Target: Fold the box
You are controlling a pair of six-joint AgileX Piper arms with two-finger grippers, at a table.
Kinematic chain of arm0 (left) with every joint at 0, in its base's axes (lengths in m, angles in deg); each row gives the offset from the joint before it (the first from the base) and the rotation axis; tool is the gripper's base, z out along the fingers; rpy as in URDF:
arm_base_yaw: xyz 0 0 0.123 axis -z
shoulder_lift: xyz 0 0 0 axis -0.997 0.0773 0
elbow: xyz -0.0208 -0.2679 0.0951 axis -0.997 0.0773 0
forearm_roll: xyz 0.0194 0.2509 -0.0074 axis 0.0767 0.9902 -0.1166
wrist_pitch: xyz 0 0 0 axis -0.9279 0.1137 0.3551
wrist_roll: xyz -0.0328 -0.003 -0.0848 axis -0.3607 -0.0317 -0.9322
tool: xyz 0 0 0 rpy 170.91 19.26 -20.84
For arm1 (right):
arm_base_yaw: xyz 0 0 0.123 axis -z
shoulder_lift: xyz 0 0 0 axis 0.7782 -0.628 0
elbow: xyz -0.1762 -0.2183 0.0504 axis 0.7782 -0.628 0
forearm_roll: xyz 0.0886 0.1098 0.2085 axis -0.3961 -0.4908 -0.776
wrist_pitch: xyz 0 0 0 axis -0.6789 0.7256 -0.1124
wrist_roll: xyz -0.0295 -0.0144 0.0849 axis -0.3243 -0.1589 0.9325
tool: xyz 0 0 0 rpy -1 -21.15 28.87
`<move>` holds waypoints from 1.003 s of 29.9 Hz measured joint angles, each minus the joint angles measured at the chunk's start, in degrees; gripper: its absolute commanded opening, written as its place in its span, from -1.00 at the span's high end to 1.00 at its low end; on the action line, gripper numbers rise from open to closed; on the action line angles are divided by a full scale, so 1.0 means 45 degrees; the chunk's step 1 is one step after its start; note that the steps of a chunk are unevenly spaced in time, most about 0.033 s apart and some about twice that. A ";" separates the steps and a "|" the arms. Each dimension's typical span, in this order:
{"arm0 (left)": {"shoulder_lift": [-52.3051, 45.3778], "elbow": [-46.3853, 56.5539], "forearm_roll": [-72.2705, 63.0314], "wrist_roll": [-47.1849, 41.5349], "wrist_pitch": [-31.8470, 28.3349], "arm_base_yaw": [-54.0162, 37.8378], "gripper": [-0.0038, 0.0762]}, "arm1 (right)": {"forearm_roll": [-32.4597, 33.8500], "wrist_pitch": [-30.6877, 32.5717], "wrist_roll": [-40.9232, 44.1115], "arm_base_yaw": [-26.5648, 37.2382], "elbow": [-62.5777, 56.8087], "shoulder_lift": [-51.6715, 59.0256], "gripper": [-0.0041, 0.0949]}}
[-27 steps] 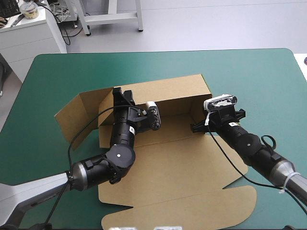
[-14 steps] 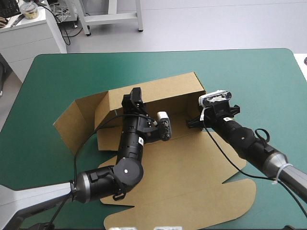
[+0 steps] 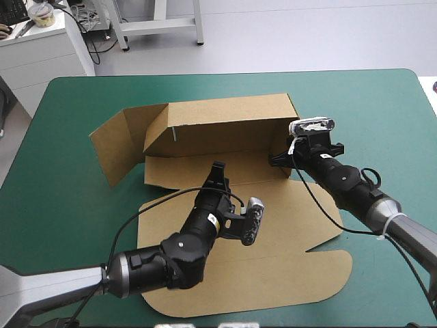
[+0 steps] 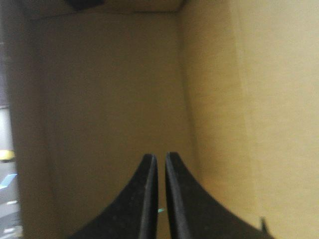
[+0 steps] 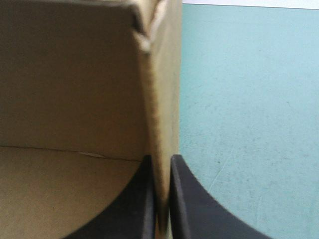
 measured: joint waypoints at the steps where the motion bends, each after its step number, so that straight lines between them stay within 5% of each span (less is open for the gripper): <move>1: 0.0000 -0.0382 -0.1534 0.0812 -0.0149 -0.0361 0.87 | 0.0000 0.0074 -0.0065 0.0000 0.0000 0.0000 0.96; 6: -0.0044 -0.2620 -0.6783 0.2867 -0.0133 -0.2696 0.87 | 0.0000 0.0221 -0.0397 0.0000 0.0000 0.0000 0.96; 15: -0.0641 -0.6003 -1.2631 0.2714 -0.0605 -0.8461 0.87 | 0.0000 0.0330 -0.0515 0.0000 0.0000 0.0000 0.96; 23: -0.1032 -0.5959 -1.7216 0.2431 -0.0726 -1.3968 0.87 | 0.0000 0.0481 -0.0515 0.0000 0.0000 0.0000 0.96; 30: -0.1032 -0.3679 -2.0721 0.2394 -0.1000 -1.7900 0.87 | 0.0012 0.0645 -0.0528 0.0000 0.0000 0.0000 0.96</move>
